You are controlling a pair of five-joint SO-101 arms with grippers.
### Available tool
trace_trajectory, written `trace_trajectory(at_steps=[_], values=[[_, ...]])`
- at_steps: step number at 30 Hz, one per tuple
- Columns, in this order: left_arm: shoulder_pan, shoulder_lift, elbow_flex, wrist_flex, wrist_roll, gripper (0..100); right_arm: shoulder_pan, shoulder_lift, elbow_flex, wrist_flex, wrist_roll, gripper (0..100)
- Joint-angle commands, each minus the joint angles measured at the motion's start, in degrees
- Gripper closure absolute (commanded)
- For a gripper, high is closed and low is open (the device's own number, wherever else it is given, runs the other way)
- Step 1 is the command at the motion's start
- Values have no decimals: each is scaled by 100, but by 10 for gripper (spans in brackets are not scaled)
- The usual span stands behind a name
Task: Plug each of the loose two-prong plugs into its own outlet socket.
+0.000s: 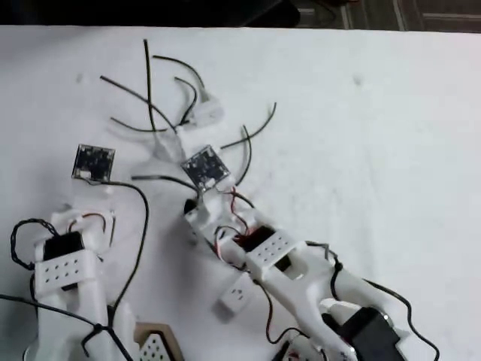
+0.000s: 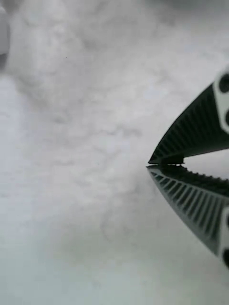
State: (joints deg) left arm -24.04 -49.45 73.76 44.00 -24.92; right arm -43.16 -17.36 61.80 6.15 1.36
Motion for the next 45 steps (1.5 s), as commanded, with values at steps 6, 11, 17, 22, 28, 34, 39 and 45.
trace_trajectory(at_steps=[6,11,17,22,28,34,39,45], values=[[-22,-136,-26,-114,0,977,215,224,-281,22,18,981],[-22,-136,-26,-114,0,977,189,145,-598,963,26,981],[-22,-136,-26,-114,0,977,198,189,-1240,2026,18,981],[-22,-136,-26,-114,0,977,198,198,-1240,2035,18,981],[-22,-136,-26,-114,0,977,207,629,-1108,2009,26,981],[-22,-136,-26,-114,0,977,189,796,-1020,2018,53,981],[-22,-136,-26,-114,0,977,189,822,-888,2018,167,981],[-22,-136,-26,-114,0,977,180,813,-712,2009,862,982]])
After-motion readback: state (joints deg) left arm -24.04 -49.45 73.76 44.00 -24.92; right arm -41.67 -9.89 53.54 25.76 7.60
